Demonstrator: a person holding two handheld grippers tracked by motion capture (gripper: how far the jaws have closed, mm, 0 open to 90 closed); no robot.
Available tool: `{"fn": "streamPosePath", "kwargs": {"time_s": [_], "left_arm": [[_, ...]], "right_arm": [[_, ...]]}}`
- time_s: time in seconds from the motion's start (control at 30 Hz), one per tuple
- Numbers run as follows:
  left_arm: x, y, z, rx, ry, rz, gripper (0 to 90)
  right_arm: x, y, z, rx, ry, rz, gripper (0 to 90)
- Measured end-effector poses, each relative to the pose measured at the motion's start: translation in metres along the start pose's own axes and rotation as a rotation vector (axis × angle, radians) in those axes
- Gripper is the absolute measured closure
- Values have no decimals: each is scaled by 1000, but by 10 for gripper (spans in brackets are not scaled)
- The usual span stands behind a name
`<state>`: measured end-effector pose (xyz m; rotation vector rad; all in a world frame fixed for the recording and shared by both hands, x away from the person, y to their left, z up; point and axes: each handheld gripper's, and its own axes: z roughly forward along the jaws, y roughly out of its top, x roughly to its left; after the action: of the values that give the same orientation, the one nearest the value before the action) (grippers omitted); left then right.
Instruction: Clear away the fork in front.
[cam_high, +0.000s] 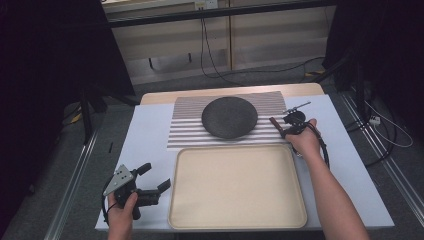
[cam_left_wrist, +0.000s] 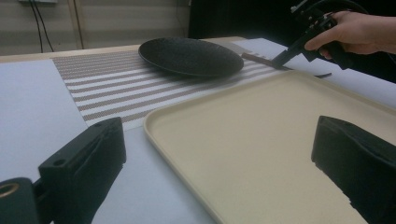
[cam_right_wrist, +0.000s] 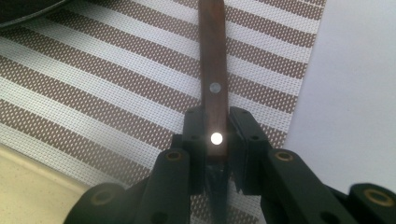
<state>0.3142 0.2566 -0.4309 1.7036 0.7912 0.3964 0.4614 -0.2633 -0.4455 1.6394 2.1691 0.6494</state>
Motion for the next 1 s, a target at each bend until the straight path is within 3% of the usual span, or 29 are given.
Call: {"fn": "streamPosePath", "kwargs": {"time_s": [0.17, 0.33, 0.53, 0.67, 0.77, 0.93, 1.0], "left_arm": [[1, -1, 0, -1, 2, -3, 31], [1, 0, 1, 2, 2, -1, 31], [-1, 0, 0, -10, 8, -12, 31], [0, 0, -4, -11, 20, -7, 31], [0, -1, -7, -11, 26, -15, 31], [1, -3, -12, -3, 40, -12, 31], [0, -4, -13, 1, 44, -12, 31]], "right_arm": [[-5, 1, 1, 8, 36, 31, 784], [-9, -3, 1, -19, 58, 70, 787], [-6, -2, 0, -20, 42, 35, 788], [-11, -2, -1, -26, 77, 77, 788], [-13, -2, -3, -45, 59, 65, 788], [-13, -1, -7, -69, 84, 74, 788], [-12, 1, -12, -102, 93, 70, 788]]}}
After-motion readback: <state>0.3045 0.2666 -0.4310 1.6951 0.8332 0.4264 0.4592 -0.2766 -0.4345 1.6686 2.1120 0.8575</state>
